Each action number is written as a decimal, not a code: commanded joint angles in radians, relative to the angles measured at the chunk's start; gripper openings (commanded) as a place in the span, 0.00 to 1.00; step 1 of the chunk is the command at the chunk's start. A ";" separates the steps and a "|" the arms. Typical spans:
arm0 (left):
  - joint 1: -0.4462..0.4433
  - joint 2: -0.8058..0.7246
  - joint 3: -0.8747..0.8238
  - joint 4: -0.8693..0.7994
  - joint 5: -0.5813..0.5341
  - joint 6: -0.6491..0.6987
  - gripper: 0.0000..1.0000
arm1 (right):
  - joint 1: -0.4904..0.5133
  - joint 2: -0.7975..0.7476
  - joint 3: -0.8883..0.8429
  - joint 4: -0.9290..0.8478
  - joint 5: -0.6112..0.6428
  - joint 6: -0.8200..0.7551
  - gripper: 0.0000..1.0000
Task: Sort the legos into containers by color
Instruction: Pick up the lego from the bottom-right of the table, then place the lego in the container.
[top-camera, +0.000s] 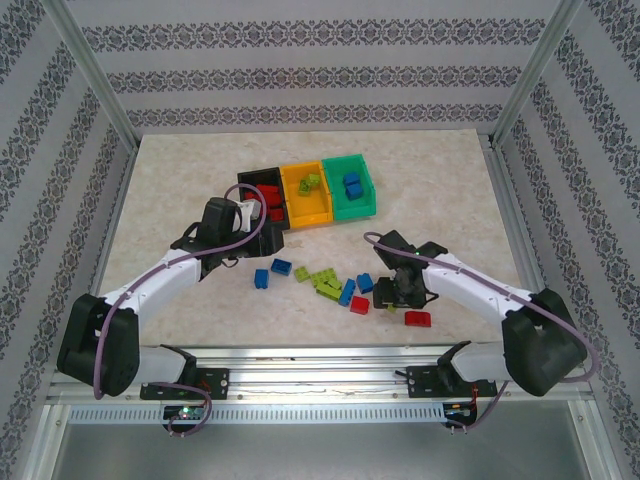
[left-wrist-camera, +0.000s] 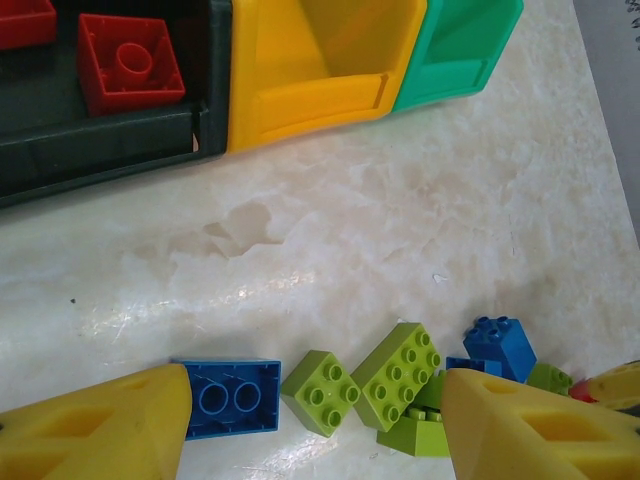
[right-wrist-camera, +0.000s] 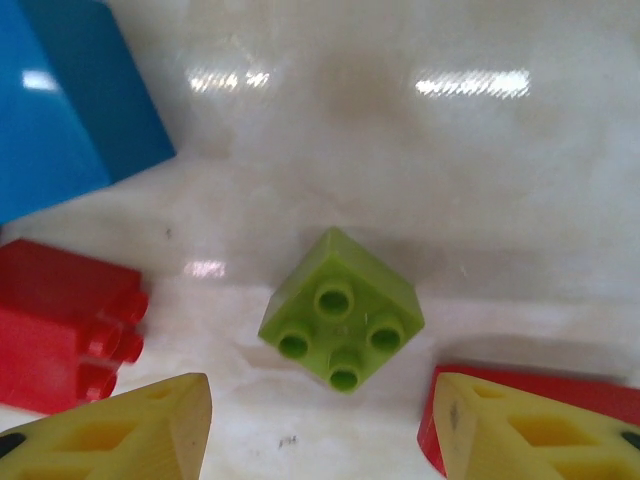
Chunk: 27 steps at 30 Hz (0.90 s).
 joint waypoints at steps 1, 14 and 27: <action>-0.008 -0.021 -0.013 0.035 0.023 -0.010 0.67 | 0.004 0.054 0.005 0.022 0.062 0.033 0.61; -0.006 -0.063 -0.056 0.014 -0.038 -0.019 0.68 | 0.020 0.142 0.039 0.083 0.042 0.001 0.32; 0.036 -0.119 -0.123 0.013 -0.069 -0.109 0.69 | 0.012 0.412 0.674 0.119 -0.022 -0.149 0.34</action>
